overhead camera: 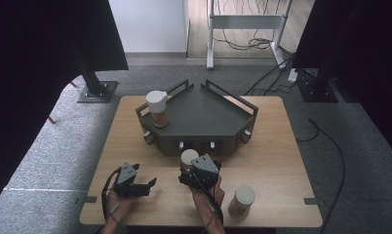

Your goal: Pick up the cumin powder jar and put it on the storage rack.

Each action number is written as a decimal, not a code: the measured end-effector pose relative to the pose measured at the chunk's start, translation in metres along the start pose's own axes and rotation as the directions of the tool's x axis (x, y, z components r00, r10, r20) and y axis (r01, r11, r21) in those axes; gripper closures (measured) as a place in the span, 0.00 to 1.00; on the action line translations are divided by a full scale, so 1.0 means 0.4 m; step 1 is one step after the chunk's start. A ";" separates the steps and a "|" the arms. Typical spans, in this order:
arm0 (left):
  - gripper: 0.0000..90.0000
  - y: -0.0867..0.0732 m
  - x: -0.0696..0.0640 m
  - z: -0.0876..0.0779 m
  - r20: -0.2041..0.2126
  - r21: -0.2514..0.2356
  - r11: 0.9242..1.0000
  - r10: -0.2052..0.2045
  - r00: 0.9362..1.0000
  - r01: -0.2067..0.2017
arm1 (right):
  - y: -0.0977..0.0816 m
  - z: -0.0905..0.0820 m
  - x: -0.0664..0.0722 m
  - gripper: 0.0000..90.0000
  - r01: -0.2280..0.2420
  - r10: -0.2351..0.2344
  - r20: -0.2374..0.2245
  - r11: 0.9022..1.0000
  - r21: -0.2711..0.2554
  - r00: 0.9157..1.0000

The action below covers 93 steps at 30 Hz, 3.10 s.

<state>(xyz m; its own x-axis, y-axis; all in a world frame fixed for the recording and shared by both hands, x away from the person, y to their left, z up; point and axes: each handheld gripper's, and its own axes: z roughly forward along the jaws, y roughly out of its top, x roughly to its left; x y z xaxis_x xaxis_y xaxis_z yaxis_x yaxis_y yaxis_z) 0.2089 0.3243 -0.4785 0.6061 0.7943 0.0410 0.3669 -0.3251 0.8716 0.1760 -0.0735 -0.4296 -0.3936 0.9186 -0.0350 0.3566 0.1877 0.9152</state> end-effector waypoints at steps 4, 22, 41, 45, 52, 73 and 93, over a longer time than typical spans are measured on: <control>0.10 -0.001 0.001 -0.001 0.001 -0.001 1.000 -0.002 1.000 0.002 | -0.004 0.019 0.003 0.15 0.004 -0.004 -0.006 1.000 0.002 1.000; 0.10 -0.001 0.004 -0.001 0.003 0.000 1.000 -0.004 1.000 0.004 | -0.039 0.041 0.001 0.36 -0.003 0.002 -0.020 0.999 -0.054 1.000; 0.10 -0.001 0.004 -0.002 0.002 -0.001 1.000 -0.002 1.000 0.002 | 0.004 0.011 -0.027 0.37 -0.009 0.007 -0.062 0.999 -0.035 0.998; 0.10 -0.001 0.004 -0.001 0.003 -0.002 1.000 -0.002 1.000 0.002 | 0.026 -0.001 -0.034 0.37 -0.002 0.001 -0.071 1.000 -0.027 0.997; 0.10 -0.002 0.004 -0.003 0.002 -0.006 1.000 -0.005 1.000 0.005 | 0.064 -0.026 -0.041 0.37 0.009 -0.011 -0.080 1.000 -0.027 0.997; 0.10 -0.002 0.007 0.000 0.009 -0.003 1.000 -0.015 1.000 0.015 | 0.190 -0.074 -0.104 0.37 0.016 -0.022 -0.147 0.999 -0.038 0.989; 0.10 0.000 0.009 0.002 0.016 0.004 1.000 -0.013 1.000 0.012 | 0.292 -0.062 -0.155 0.36 0.031 -0.036 -0.149 0.999 -0.033 0.988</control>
<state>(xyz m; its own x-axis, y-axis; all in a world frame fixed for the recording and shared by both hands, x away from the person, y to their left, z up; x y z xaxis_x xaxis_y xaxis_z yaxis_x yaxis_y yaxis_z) 0.2117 0.3269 -0.4788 0.6126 0.7901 0.0223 0.3770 -0.3169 0.8703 0.2210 -0.1170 -0.3108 -0.5283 0.8490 -0.0074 0.3157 0.2045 0.9266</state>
